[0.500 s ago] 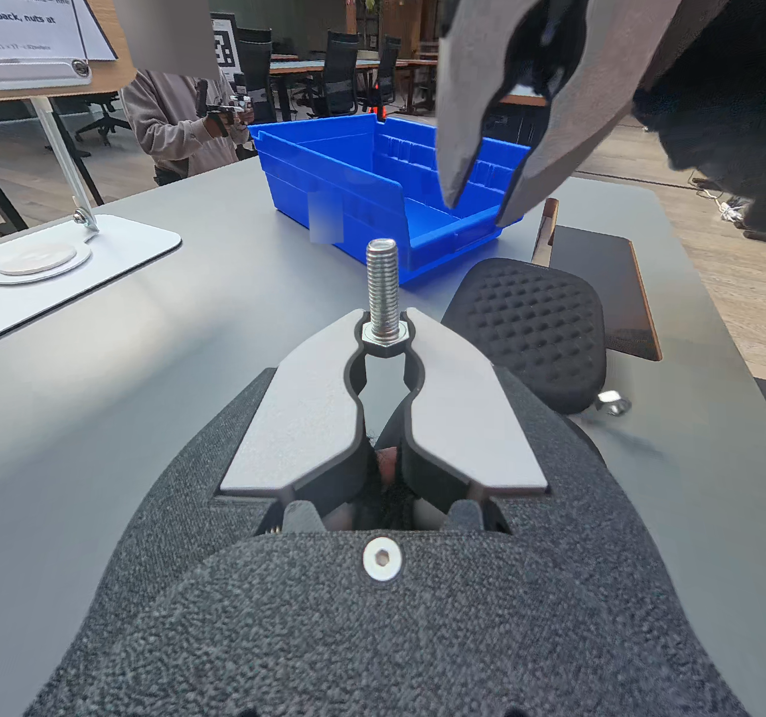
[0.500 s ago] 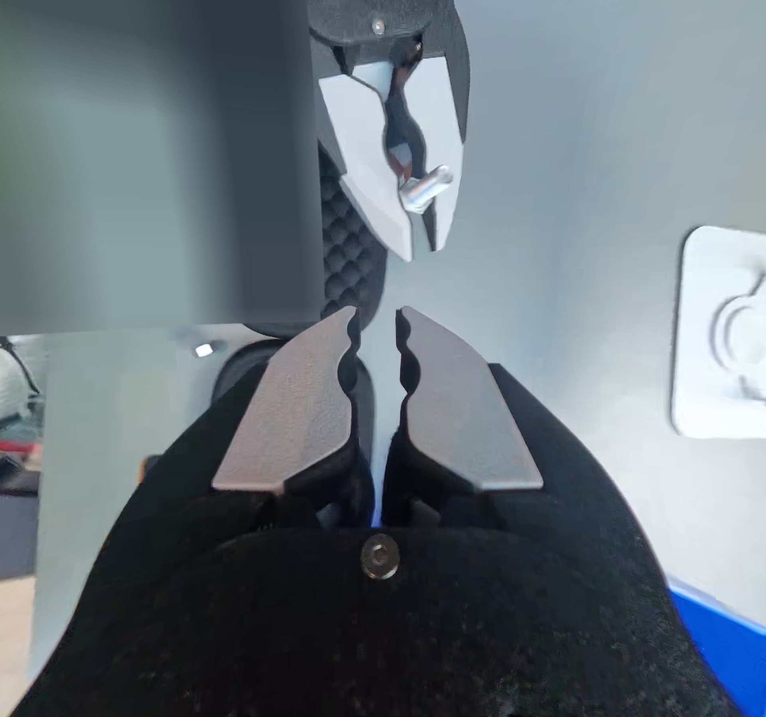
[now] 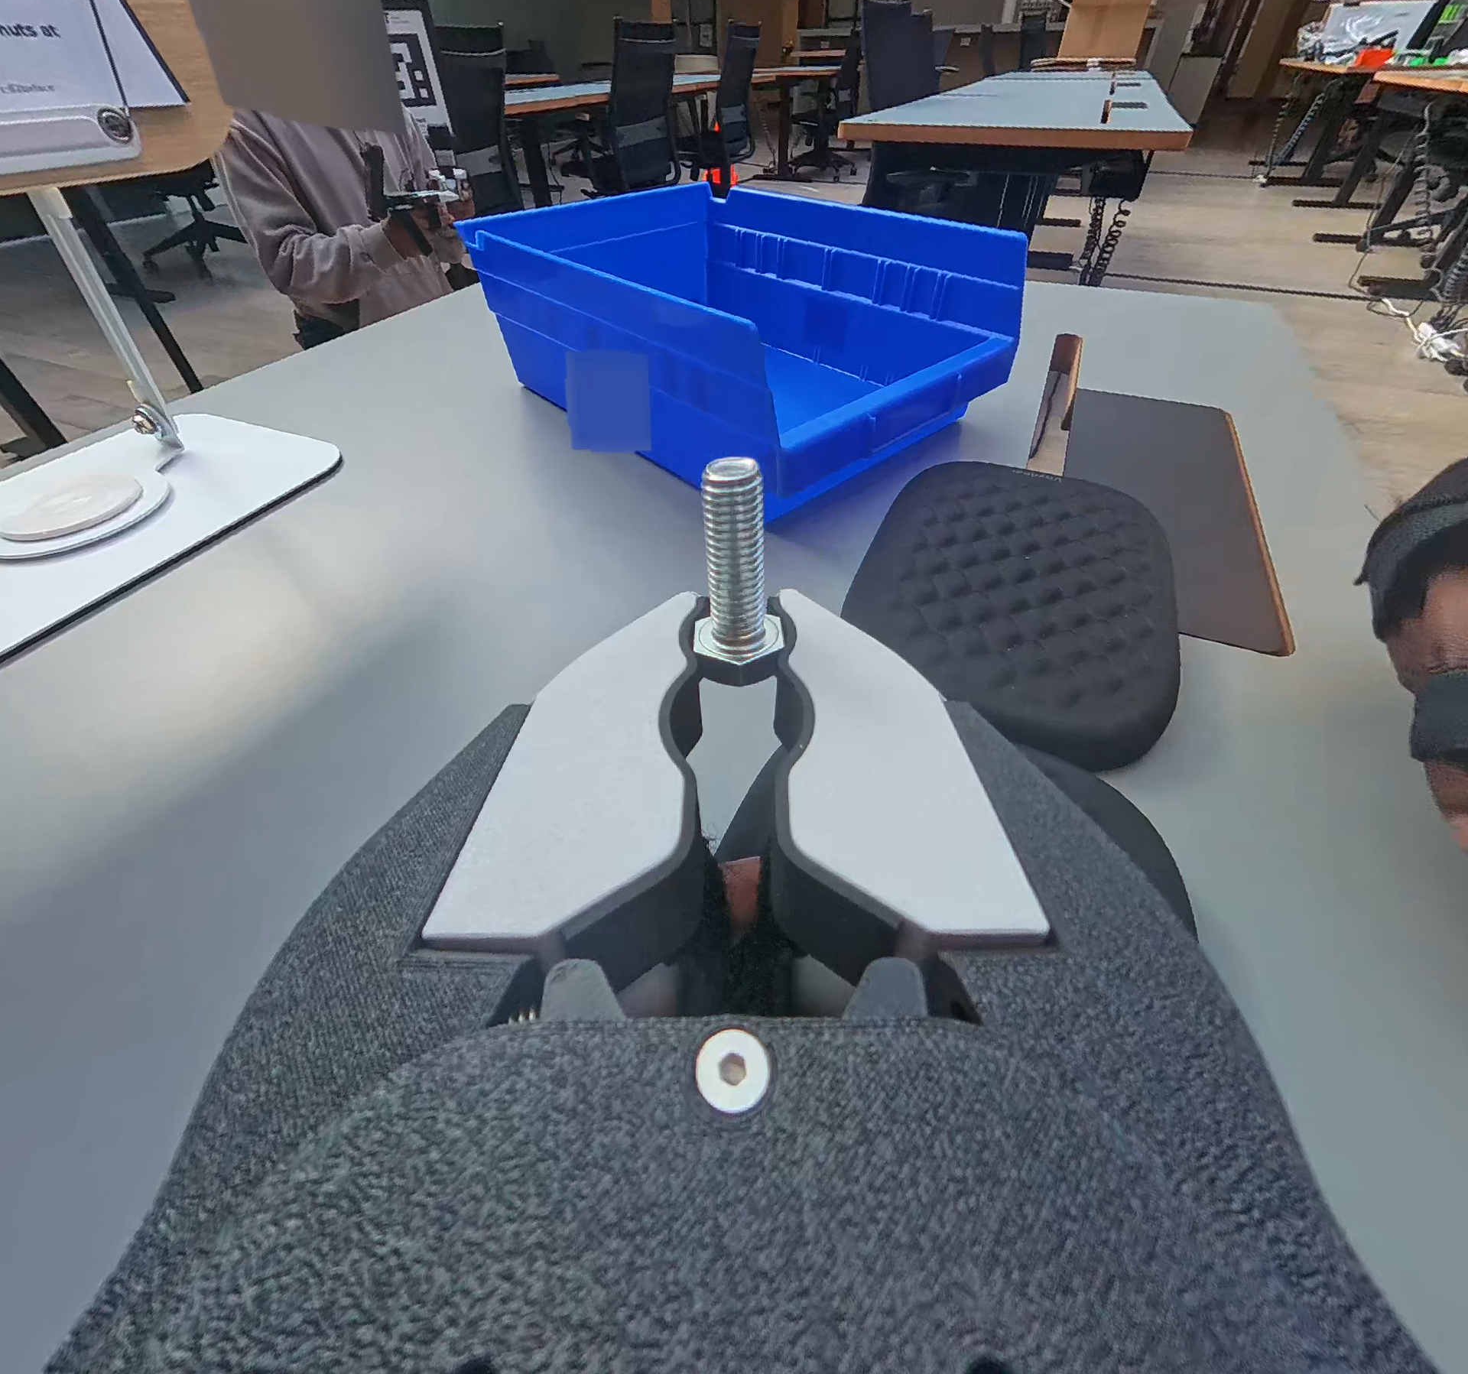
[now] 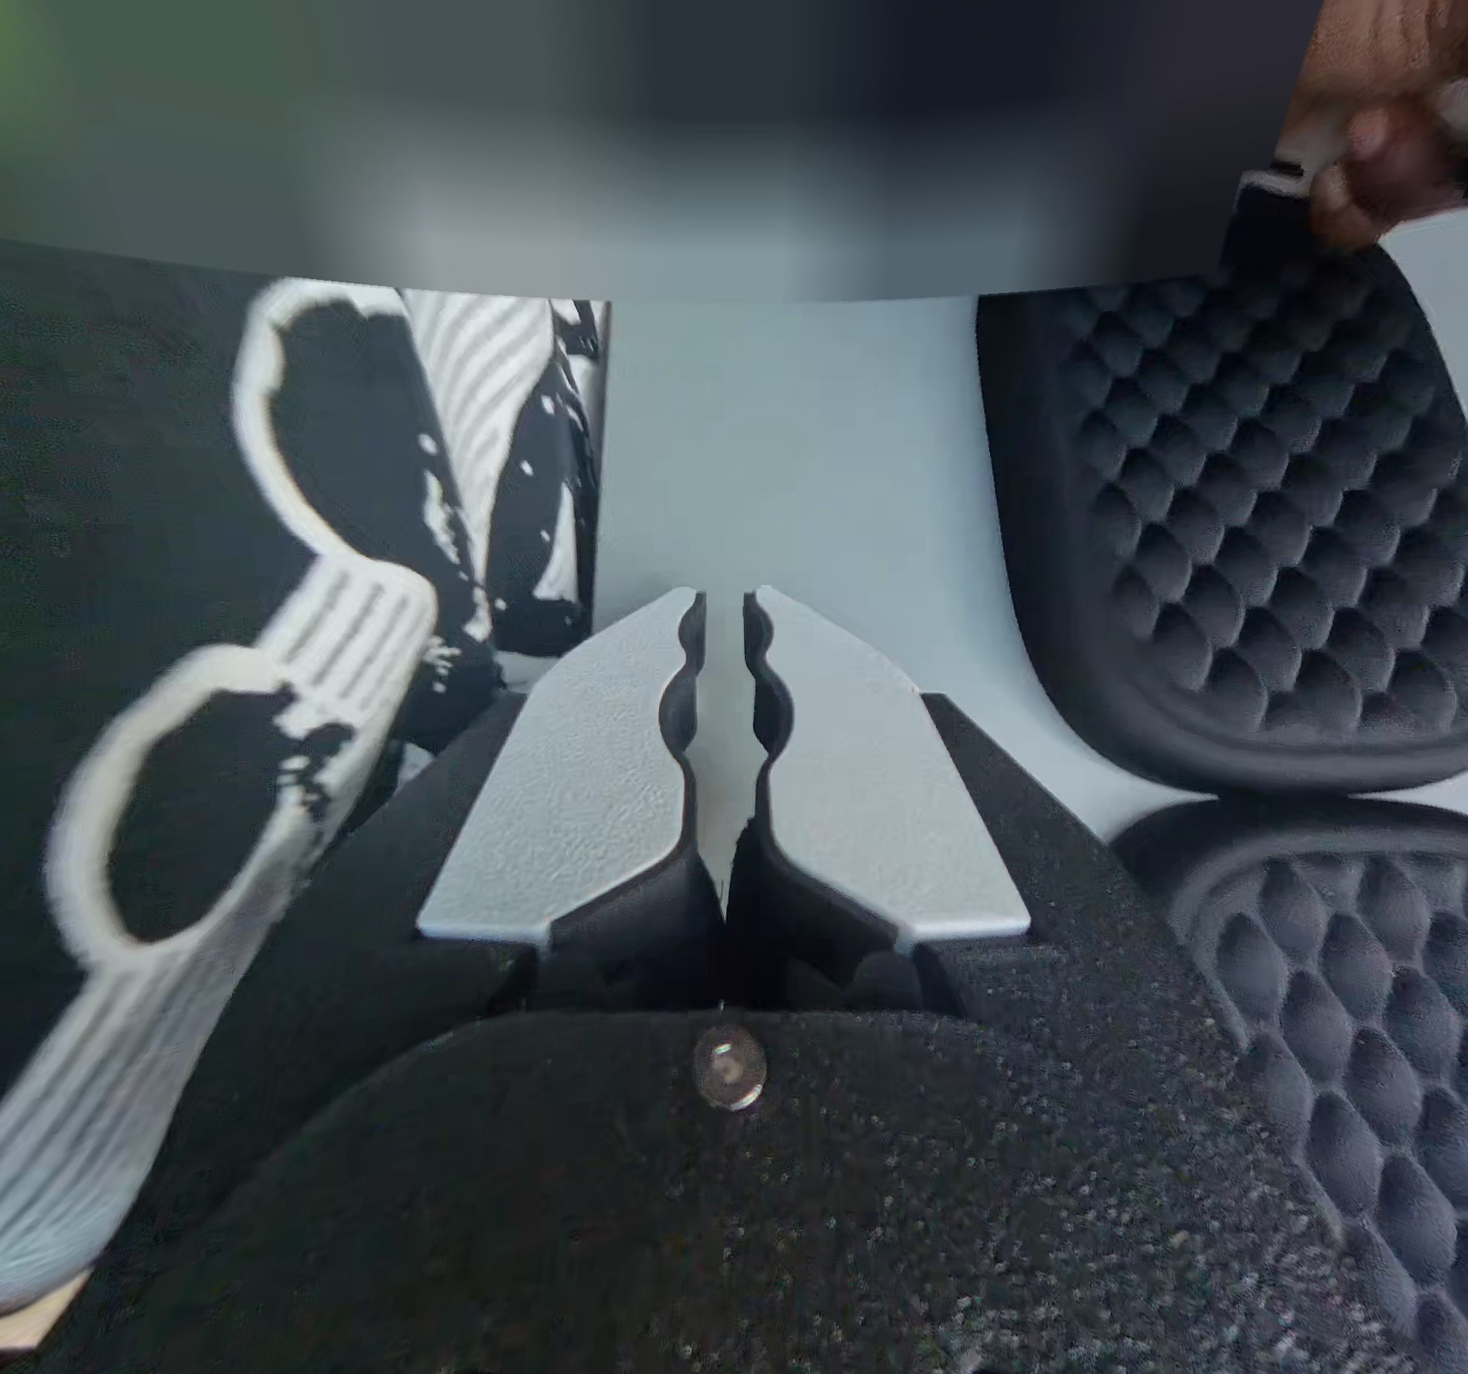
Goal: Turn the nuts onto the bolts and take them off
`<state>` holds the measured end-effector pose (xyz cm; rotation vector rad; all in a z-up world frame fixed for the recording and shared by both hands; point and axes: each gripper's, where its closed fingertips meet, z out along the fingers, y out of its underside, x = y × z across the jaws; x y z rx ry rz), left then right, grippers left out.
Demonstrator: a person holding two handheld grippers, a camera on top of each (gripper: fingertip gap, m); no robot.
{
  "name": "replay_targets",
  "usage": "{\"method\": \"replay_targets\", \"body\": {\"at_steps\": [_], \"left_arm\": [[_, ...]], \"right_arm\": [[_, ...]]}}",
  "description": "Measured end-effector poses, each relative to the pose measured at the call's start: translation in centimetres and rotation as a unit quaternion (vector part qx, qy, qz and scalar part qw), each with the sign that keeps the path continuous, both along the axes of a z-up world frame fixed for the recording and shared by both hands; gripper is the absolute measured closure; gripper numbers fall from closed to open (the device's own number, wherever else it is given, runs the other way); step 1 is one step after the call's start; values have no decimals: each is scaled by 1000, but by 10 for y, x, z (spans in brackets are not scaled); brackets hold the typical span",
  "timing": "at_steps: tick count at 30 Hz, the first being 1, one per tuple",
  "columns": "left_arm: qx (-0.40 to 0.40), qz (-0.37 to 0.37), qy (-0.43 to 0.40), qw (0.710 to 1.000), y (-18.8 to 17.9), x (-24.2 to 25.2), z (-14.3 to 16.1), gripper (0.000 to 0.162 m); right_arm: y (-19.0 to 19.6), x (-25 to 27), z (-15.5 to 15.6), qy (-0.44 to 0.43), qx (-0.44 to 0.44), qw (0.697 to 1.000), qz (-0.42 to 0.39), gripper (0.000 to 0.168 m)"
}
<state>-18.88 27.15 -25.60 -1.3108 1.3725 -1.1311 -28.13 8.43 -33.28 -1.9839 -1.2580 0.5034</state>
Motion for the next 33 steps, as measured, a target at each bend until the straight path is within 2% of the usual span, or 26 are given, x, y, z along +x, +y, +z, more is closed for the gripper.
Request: {"method": "replay_targets", "body": {"at_steps": [1, 3, 6, 13, 15, 24, 29, 31, 33], "left_arm": [[1, -1, 1, 1000, 0, 0, 0, 148], [4, -1, 2, 1000, -1, 0, -1, 148], [7, -2, 4, 1000, -2, 0, -1, 148], [11, -9, 10, 1000, -4, 1, -3, 148], [9, -10, 11, 1000, -3, 2, -4, 148], [12, -13, 13, 1000, -4, 3, -2, 148], [27, -7, 10, 1000, -4, 3, -2, 148], [19, -4, 6, 1000, -2, 2, 0, 148], [17, -6, 2, 1000, -2, 1, 1, 148]], "right_arm": [[3, 8, -11, -40, 5, 999, -10, 162], [4, 9, -11, -5, -7, 1000, -18, 162], [11, 24, -13, -10, -7, 999, -45, 161], [-15, 27, 40, 94, 9, 995, -23, 161], [-19, 34, 48, 119, 9, 992, -41, 161], [-49, 28, 58, 97, 23, 993, -68, 158], [-84, 4, 39, 75, -12, 995, -64, 152], [-102, -9, 14, 49, -54, 995, -65, 140], [-112, -17, -23, 11, -84, 993, -81, 136]]}}
